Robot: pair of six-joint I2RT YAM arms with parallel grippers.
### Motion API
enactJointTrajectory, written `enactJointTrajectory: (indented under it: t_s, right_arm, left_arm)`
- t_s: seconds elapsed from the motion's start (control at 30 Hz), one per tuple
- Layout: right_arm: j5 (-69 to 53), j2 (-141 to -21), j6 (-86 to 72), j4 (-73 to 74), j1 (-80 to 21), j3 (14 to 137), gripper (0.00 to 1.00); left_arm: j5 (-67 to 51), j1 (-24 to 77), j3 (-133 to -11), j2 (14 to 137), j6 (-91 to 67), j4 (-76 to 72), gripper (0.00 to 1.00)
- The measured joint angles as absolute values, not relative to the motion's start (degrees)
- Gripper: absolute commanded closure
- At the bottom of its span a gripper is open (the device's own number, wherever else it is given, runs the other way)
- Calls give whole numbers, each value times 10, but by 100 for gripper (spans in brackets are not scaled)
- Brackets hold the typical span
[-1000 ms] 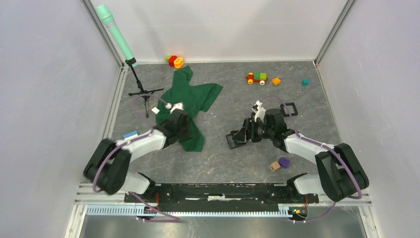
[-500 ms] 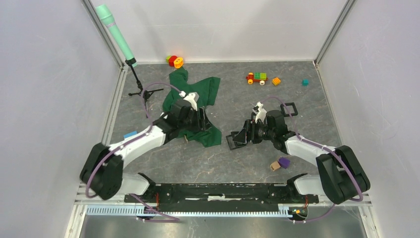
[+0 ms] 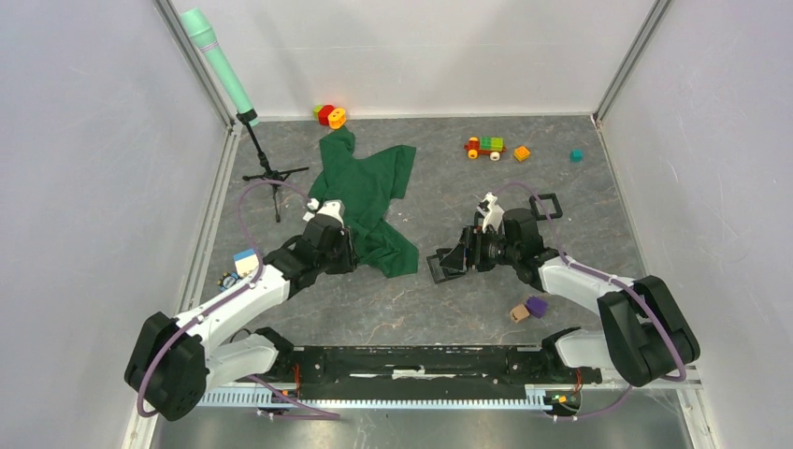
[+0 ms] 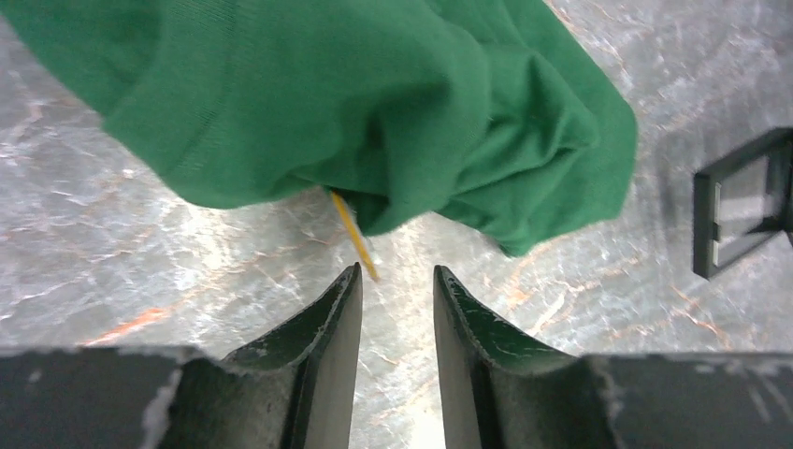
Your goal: Remove the brooch from the garment
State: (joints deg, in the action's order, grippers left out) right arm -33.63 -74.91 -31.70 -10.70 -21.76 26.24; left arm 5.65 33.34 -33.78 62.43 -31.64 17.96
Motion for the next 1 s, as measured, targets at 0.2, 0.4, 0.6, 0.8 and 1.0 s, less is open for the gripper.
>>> enactJointTrajectory:
  t_s: [0.2, 0.4, 0.6, 0.8, 1.0]
  right_arm:
    - [-336, -747, -317, -106, -218, 260, 36]
    - [-336, -747, -316, -106, -218, 260, 36]
    - [-335, -747, -316, -104, -218, 260, 36]
    - [-335, -747, -316, -102, -218, 260, 36]
    - [-335, -747, -316, -101, -218, 260, 31]
  left_arm:
    - [92, 309, -337, 623, -317, 182, 65]
    - [99, 296, -337, 635, -317, 172, 62]
    - [84, 296, -337, 663, -316, 157, 55]
    - [73, 296, -337, 672, -316, 141, 72]
    - [74, 296, -337, 705, -316, 143, 80]
